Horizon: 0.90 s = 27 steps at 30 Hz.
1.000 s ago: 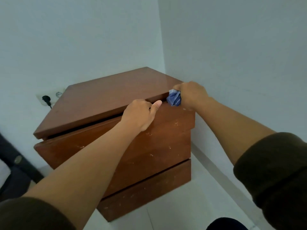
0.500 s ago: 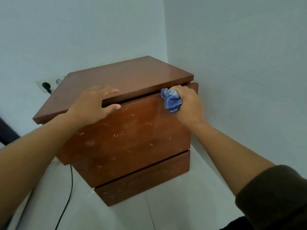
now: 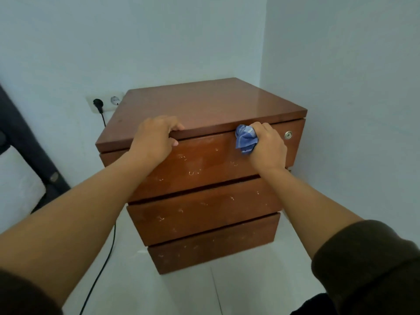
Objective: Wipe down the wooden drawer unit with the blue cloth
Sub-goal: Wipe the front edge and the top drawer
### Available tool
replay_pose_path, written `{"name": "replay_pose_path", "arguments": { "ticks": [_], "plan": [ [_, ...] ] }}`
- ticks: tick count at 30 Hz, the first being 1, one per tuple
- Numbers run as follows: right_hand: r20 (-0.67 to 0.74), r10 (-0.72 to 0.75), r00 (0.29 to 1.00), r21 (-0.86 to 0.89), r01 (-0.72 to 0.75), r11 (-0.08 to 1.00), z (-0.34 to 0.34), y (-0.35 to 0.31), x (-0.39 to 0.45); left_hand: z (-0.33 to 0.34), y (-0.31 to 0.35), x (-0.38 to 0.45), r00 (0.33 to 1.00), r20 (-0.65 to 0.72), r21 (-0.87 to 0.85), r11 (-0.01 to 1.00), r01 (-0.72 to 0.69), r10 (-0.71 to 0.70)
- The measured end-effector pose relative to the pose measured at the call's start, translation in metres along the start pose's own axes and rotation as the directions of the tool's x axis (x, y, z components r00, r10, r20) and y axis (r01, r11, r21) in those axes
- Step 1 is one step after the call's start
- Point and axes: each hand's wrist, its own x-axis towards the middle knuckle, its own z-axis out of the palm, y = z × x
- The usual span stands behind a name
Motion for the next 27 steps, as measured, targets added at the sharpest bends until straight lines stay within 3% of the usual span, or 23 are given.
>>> {"name": "replay_pose_path", "arguments": {
  "ticks": [5, 9, 16, 20, 23, 27],
  "plan": [
    [-0.051, 0.023, 0.998, -0.006, -0.023, 1.0, 0.009, -0.001, 0.002, 0.006, -0.004, 0.003, 0.997, -0.057, 0.018, 0.999, -0.048, 0.049],
    [-0.07, 0.014, 0.997, -0.05, -0.018, 0.999, 0.005, -0.009, -0.003, 0.003, -0.011, 0.003, 0.998, -0.021, -0.045, 0.998, -0.052, 0.051],
    [-0.119, -0.369, 0.922, 0.002, 0.372, 0.928, 0.019, -0.083, -0.023, -0.024, -0.086, -0.04, 0.979, -0.19, 0.023, 0.997, 0.073, -0.068],
    [-0.112, -0.555, 0.824, -0.036, 0.555, 0.831, 0.043, -0.146, -0.037, -0.034, -0.116, -0.065, 0.986, -0.096, -0.069, 0.989, 0.129, -0.136],
    [-0.1, -0.614, 0.783, -0.083, 0.608, 0.789, 0.062, -0.183, -0.049, -0.034, -0.124, -0.069, 0.988, -0.082, -0.103, 0.987, 0.124, -0.133],
    [-0.031, -0.592, 0.805, -0.149, 0.582, 0.799, 0.084, -0.209, -0.056, -0.031, -0.137, -0.067, 0.99, -0.078, -0.143, 0.984, 0.102, -0.114]
  ]
}}
